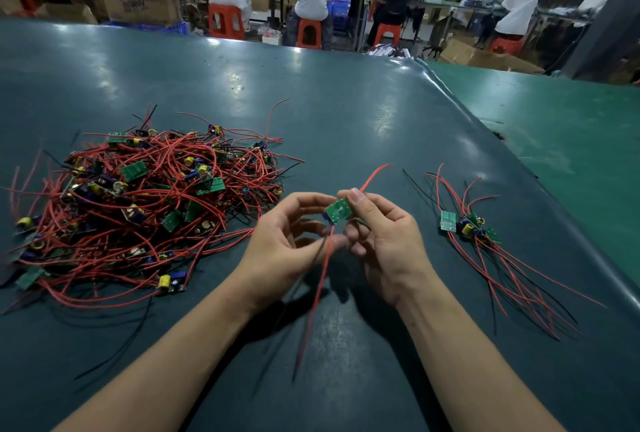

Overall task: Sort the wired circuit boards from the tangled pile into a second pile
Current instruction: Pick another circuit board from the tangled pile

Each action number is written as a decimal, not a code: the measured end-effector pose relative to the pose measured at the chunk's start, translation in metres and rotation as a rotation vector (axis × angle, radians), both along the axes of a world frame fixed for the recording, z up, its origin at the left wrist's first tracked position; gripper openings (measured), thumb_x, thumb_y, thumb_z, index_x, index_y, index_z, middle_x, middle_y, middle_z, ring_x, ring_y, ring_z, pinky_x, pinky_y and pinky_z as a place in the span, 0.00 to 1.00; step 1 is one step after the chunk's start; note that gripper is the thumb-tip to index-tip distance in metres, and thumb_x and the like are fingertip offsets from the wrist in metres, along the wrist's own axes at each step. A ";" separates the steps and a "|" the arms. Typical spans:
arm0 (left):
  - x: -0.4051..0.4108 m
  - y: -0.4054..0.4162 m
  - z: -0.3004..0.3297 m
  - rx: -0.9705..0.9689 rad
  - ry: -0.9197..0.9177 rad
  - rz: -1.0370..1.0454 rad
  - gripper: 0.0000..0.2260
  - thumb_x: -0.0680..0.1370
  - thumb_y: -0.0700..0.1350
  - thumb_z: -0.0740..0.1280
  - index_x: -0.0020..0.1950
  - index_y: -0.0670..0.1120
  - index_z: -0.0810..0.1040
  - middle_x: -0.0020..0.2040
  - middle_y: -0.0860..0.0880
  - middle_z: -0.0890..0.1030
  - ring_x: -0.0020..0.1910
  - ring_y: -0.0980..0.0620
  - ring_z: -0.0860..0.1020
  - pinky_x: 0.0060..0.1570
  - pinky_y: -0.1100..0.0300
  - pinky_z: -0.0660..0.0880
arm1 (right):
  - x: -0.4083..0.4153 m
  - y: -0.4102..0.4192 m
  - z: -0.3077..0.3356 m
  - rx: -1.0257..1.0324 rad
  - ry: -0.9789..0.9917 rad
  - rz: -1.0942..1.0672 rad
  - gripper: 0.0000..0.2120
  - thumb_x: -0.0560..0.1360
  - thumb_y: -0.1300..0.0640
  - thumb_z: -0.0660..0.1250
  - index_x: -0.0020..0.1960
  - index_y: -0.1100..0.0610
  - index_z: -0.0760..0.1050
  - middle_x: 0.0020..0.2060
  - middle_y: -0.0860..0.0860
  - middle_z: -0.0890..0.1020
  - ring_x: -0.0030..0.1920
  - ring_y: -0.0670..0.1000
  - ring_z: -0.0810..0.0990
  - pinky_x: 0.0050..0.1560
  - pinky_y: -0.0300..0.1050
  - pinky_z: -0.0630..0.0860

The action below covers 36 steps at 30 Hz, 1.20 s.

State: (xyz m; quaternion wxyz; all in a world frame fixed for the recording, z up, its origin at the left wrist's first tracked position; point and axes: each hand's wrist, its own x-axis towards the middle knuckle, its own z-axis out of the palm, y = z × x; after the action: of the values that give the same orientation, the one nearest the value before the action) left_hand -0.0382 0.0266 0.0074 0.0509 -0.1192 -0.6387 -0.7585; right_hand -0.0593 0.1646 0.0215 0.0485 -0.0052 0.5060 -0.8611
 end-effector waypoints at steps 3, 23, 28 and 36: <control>0.002 0.003 0.001 -0.069 0.061 0.132 0.17 0.65 0.43 0.77 0.51 0.42 0.79 0.44 0.48 0.85 0.42 0.54 0.81 0.43 0.62 0.78 | 0.002 0.000 -0.001 0.034 0.004 0.034 0.05 0.68 0.56 0.72 0.39 0.58 0.84 0.32 0.53 0.80 0.24 0.45 0.70 0.20 0.34 0.63; 0.007 0.005 -0.005 -0.212 0.391 0.318 0.08 0.67 0.46 0.77 0.40 0.44 0.81 0.34 0.49 0.81 0.30 0.44 0.77 0.33 0.52 0.77 | -0.021 0.028 -0.008 0.379 0.054 -0.416 0.07 0.76 0.64 0.69 0.43 0.55 0.82 0.25 0.48 0.73 0.23 0.47 0.66 0.23 0.36 0.63; 0.005 0.005 -0.006 -0.239 0.416 0.302 0.09 0.68 0.45 0.77 0.40 0.43 0.81 0.34 0.47 0.81 0.29 0.44 0.77 0.32 0.51 0.77 | -0.024 0.032 -0.013 0.543 0.120 -0.533 0.06 0.75 0.60 0.69 0.43 0.50 0.83 0.27 0.49 0.74 0.28 0.51 0.66 0.28 0.40 0.65; 0.007 0.006 -0.005 -0.203 0.412 0.313 0.09 0.68 0.45 0.76 0.38 0.42 0.80 0.33 0.47 0.80 0.29 0.45 0.77 0.33 0.54 0.75 | -0.027 0.034 -0.010 0.243 -0.048 -0.623 0.09 0.76 0.62 0.68 0.37 0.56 0.79 0.27 0.46 0.75 0.20 0.45 0.66 0.22 0.35 0.61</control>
State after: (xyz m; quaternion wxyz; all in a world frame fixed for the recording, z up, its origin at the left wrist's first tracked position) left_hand -0.0307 0.0325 0.0020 0.2844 -0.1753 -0.6983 -0.6331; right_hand -0.0862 0.1986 0.0119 -0.2050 0.1759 0.5809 -0.7679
